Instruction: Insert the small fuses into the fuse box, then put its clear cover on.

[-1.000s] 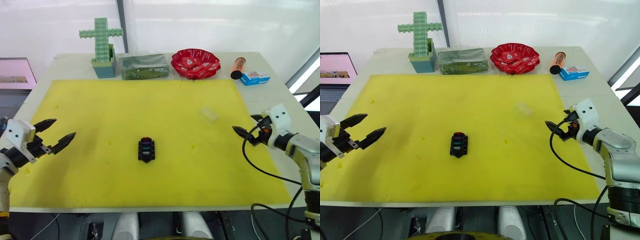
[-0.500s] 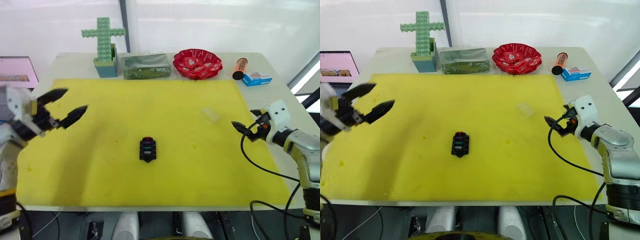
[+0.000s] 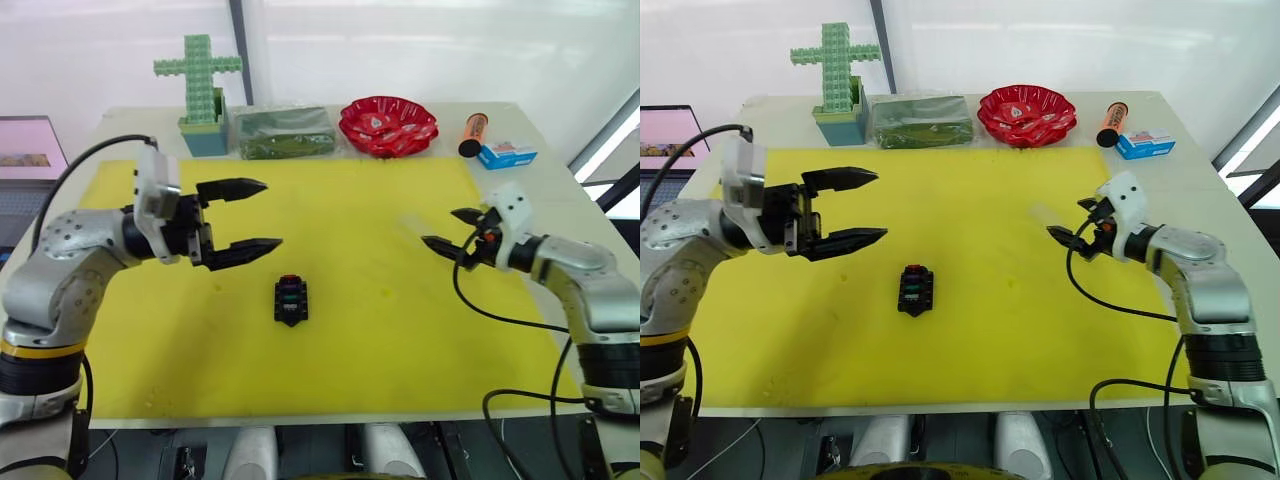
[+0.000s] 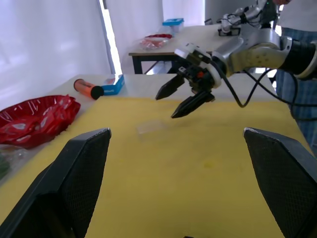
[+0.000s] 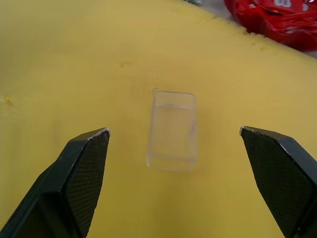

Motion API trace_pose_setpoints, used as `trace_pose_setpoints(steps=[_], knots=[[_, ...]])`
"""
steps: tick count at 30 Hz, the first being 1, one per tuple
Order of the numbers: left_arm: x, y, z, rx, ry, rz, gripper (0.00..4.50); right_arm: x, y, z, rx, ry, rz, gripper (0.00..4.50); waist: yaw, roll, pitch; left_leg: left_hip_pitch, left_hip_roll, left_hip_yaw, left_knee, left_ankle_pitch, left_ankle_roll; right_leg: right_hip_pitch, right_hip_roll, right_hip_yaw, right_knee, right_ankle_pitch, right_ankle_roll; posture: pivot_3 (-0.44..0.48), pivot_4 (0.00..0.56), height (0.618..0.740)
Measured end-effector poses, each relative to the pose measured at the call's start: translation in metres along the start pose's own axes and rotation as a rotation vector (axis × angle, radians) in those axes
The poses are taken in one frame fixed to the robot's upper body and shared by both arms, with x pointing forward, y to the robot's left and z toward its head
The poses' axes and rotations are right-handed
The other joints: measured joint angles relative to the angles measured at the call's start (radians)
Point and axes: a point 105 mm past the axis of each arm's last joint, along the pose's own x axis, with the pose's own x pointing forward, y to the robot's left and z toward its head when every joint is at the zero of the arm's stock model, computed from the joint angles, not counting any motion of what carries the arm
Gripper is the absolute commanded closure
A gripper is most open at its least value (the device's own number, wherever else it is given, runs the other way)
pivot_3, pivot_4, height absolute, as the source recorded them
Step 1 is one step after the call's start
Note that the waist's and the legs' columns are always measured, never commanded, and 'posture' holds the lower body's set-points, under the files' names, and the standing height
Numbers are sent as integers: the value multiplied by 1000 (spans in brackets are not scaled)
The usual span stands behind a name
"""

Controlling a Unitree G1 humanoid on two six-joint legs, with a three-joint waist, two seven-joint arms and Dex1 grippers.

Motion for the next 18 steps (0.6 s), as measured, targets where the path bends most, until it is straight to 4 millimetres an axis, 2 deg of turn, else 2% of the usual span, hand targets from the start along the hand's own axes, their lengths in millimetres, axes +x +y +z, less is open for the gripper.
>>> trace_pose_setpoints(steps=[3, 9, 18], knots=[[7, -6, 0, 22, -3, -29, 0, 12, 6, -5, 2, 18, -4, 22, 1, 0, 0, 0, -1, 0, 1, 0, 0, 0, 0, 2, 0, 0, 0, 0, 150, 740], [10, -7, -1, 25, -1, -30, 0, 26, -7, -14, 25, 33, -111, 22, -1, 0, 0, 0, -1, 1, 1, 0, 0, 0, 1, 4, 0, 0, 0, 0, 150, 740], [10, -7, -2, 27, 3, -25, 0, 30, -13, -31, 66, 69, -115, 22, -1, 0, 0, 0, -1, 2, 1, 0, 0, 0, 1, 4, 0, 0, 1, 0, 150, 740]])
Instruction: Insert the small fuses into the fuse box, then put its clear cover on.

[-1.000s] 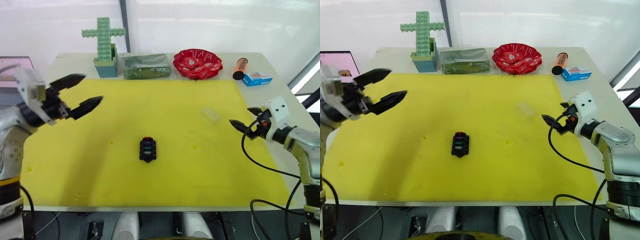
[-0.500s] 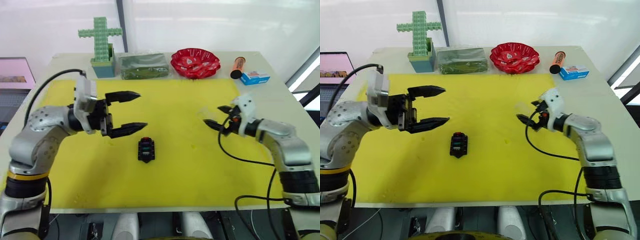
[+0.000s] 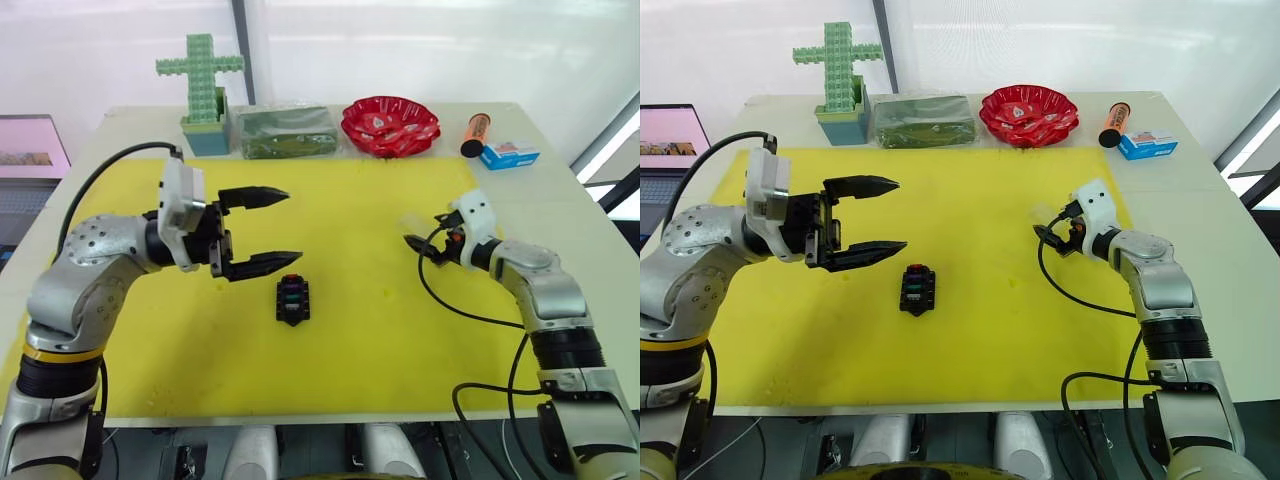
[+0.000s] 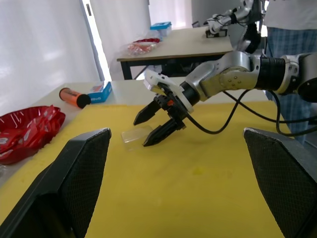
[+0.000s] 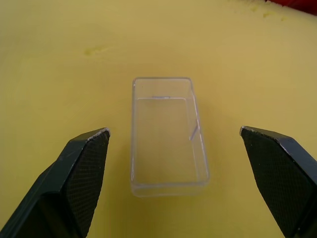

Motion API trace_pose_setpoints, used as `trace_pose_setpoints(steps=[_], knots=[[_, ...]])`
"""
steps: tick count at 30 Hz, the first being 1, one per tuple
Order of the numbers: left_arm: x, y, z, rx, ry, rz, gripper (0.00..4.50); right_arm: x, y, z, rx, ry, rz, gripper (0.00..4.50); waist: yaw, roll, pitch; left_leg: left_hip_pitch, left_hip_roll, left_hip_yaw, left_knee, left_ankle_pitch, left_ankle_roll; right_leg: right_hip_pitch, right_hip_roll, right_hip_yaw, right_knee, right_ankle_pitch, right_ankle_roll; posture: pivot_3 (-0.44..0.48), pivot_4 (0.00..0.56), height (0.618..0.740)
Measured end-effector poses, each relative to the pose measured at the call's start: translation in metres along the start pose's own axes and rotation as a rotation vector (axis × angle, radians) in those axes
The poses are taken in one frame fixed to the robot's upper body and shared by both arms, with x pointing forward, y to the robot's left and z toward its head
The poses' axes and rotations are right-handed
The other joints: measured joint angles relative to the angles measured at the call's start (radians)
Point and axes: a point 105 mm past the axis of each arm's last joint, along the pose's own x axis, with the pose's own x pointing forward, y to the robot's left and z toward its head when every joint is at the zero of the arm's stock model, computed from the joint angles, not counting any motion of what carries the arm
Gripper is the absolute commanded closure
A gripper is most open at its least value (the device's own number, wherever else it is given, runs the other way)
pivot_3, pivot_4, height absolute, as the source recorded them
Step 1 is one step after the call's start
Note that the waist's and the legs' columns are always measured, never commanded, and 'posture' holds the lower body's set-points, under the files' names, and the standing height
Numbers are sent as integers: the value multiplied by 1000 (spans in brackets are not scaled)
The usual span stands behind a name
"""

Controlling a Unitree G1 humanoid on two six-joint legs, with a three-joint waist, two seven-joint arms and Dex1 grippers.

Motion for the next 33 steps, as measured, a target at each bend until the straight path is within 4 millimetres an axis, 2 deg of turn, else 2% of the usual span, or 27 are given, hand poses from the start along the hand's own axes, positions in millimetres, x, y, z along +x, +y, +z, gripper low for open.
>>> trace_pose_setpoints(steps=[4, 5, 7, 13, 21, 25, 29, 33], knots=[[1, -1, 1, 6, -5, -4, 0, 5, 2, -4, 10, 5, 4, 22, -1, 0, 0, 0, 0, 0, 0, 0, 0, 0, 0, 0, 0, 0, 0, 0, 150, 740], [1, -1, 1, 6, -4, -5, 0, 5, 1, -4, 9, 3, 5, 200, -1, 0, 0, 0, 0, 0, 0, 0, 0, 0, 0, 0, 0, 0, 0, 0, 150, 740], [1, -1, 1, 7, -2, -6, 0, 5, 1, -4, 7, -3, 4, 616, -1, 0, 0, 0, 0, 0, 0, 0, 0, 0, 0, 0, 0, 0, 0, 0, 150, 740], [1, 0, 0, 11, 5, -4, 0, 6, 1, -4, -5, -17, 12, 2692, 0, 0, 0, 0, 0, 0, 0, 0, 0, 0, 0, 1, 0, 0, 0, 0, 150, 740], [-3, -7, -8, -8, 37, -1, 0, 5, 1, -2, -20, -36, 9, 2692, -1, 0, 0, 0, 0, 0, 0, 0, 0, 0, 0, 1, 0, 0, 0, 0, 150, 740], [-17, -21, -31, -72, 98, 63, 0, 1, 0, 7, -21, -59, -22, 2692, -5, 0, 0, 1, 0, 1, -1, 0, 0, -1, 1, 2, 0, 0, 1, 0, 150, 740], [-25, -47, -53, -134, 123, 128, 0, 2, 6, 19, -13, -102, -45, 2692, -2, 0, 0, 1, 1, 2, -1, 0, 0, -1, 0, 3, 1, 0, 0, 0, 150, 740], [-33, -63, -74, -146, 159, 215, 0, 3, 10, 20, -14, -104, -51, 2692, 6, 0, 0, 1, 0, 2, 0, 0, 0, 0, -1, 3, 0, -2, -3, 0, 150, 740]])
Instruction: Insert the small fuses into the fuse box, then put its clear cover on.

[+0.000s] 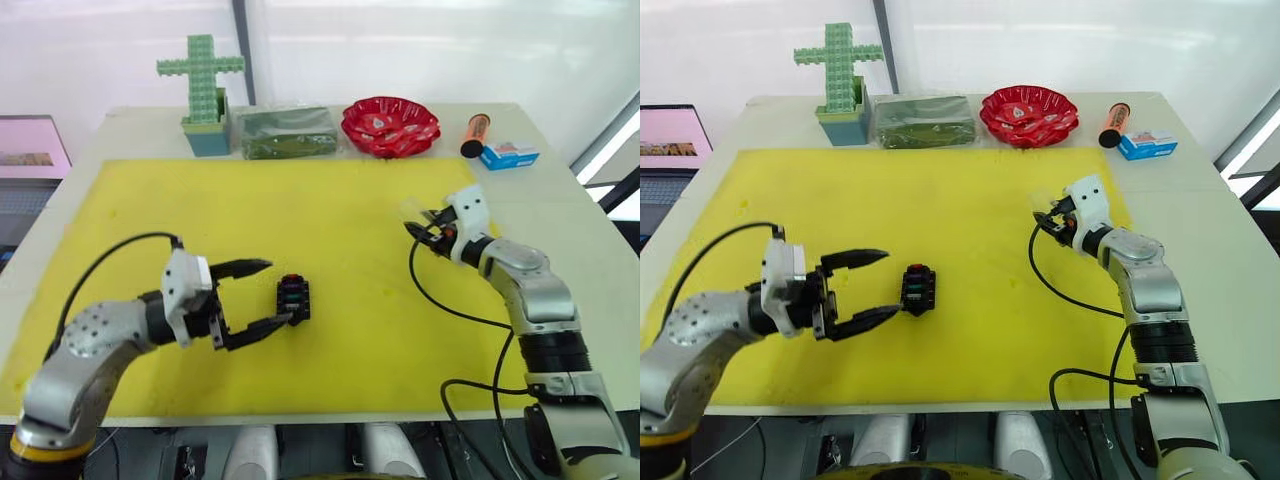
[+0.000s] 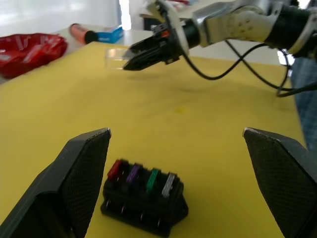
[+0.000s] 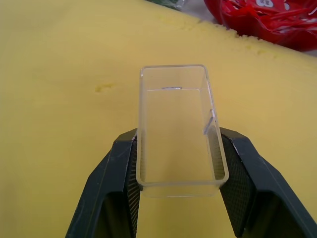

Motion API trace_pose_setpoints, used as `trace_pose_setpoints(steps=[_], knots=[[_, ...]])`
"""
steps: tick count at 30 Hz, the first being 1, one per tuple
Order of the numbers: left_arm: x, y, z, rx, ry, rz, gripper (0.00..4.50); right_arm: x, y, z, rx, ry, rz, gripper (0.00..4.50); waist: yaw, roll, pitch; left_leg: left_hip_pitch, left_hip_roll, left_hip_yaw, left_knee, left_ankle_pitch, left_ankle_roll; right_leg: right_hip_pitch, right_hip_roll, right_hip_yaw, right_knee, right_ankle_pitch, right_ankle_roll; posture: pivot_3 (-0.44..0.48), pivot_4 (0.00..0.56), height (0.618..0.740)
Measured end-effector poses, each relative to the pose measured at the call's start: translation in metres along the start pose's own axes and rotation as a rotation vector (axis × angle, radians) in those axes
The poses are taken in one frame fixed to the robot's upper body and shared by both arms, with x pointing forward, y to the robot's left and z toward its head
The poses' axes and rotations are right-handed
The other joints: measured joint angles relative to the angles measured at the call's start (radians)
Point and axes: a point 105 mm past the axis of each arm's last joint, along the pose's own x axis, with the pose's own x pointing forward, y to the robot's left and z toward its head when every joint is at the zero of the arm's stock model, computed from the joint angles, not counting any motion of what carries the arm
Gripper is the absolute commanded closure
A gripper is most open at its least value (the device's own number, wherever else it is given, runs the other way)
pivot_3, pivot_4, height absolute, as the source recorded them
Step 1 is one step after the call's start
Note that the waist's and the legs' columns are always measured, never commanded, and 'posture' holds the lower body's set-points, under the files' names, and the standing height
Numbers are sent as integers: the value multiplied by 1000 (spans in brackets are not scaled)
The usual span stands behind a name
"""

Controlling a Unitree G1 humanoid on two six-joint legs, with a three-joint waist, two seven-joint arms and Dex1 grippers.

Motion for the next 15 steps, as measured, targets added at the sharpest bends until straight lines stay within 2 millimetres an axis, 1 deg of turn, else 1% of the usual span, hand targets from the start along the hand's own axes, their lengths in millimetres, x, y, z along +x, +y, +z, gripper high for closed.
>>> trace_pose_setpoints(steps=[3, 6, 10, 15], knots=[[-1, -4, -21, 11, 44, 46, 0, 0, 0, -1, 5, 4, -6, 2692, 2, 0, 0, 0, -1, 1, 0, 0, 0, 0, -1, 1, 0, 0, 0, 0, 150, 740], [1, -3, -35, 7, 62, 83, 0, 0, -1, -2, 11, 9, -8, 2692, -1, 0, 0, 0, 0, 2, 0, 0, 0, 0, 0, 1, 0, 0, 0, 0, 150, 740], [13, -5, -46, -14, 54, 117, 0, 0, -1, -3, 15, 15, -9, 2692, -4, 0, 0, 0, 0, 2, 0, 0, 0, 0, 0, 1, 0, 0, 0, 0, 150, 740], [33, 2, -50, 9, 69, 150, 0, -1, -3, 1, 11, 8, -14, 2692, -4, 0, 0, 0, 0, 2, 0, 0, 0, 0, 0, 1, 0, 2, 3, 0, 150, 740]])
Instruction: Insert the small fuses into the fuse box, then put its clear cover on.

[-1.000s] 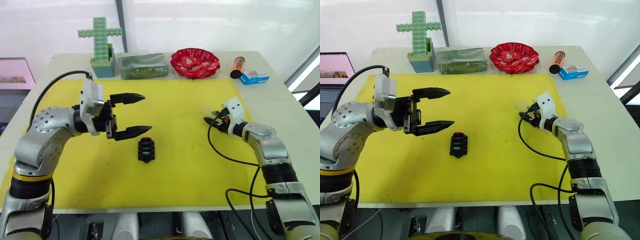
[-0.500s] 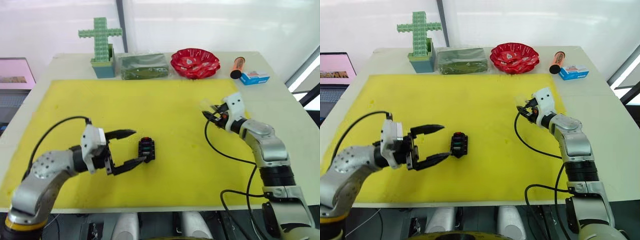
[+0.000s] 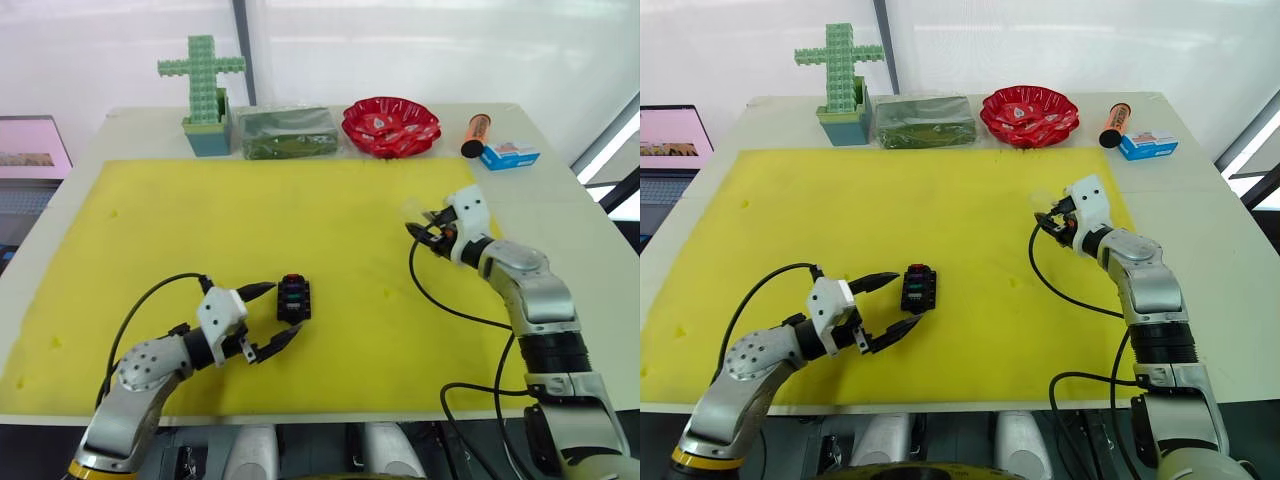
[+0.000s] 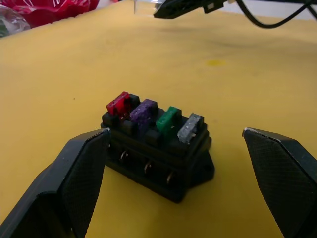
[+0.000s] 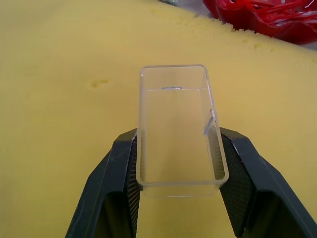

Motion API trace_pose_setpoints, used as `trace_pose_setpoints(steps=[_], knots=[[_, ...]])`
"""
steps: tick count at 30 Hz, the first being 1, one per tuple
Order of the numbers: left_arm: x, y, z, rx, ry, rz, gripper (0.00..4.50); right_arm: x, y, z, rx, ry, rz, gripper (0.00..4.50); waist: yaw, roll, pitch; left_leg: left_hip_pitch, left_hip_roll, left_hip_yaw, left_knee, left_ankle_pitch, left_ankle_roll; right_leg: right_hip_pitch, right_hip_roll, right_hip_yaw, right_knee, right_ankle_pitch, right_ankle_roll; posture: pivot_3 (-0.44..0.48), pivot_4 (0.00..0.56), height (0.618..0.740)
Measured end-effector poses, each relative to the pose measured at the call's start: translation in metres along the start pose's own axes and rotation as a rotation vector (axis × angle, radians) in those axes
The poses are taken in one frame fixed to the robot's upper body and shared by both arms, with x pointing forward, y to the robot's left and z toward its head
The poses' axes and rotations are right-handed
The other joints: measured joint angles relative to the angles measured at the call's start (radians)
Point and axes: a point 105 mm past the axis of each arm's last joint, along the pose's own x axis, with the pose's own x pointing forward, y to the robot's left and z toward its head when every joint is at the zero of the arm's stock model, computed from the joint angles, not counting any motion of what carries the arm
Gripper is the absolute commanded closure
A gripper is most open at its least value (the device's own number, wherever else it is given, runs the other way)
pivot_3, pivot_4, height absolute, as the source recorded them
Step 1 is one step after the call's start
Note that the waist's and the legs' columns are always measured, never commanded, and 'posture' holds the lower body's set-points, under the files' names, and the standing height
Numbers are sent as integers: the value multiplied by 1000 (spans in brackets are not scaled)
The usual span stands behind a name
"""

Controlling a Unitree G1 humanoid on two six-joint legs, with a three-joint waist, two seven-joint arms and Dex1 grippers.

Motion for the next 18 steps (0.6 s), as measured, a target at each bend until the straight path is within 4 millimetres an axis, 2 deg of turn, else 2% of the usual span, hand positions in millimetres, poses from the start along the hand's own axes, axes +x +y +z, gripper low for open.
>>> trace_pose_setpoints(steps=[4, 12, 18], knots=[[10, 6, -6, 10, 46, 30, 0, 0, -1, 1, -1, -2, -5, 2692, -1, 0, 0, 0, 0, 0, 0, 0, 0, 0, 0, 0, 0, 0, 0, 0, 150, 740], [-4, 2, -22, -4, 118, 26, 0, -4, -7, 6, 2, -19, -39, 2692, -3, 0, 0, 0, 1, 0, 0, 0, 0, 0, 0, 0, 0, 0, 0, 0, 150, 740], [-9, 11, -26, 6, 115, 39, 0, -4, -7, 7, 1, -21, -46, 2692, -3, 1, 0, 1, 1, 0, -1, 0, 0, 0, 1, 0, 0, -1, -2, 0, 150, 740]])
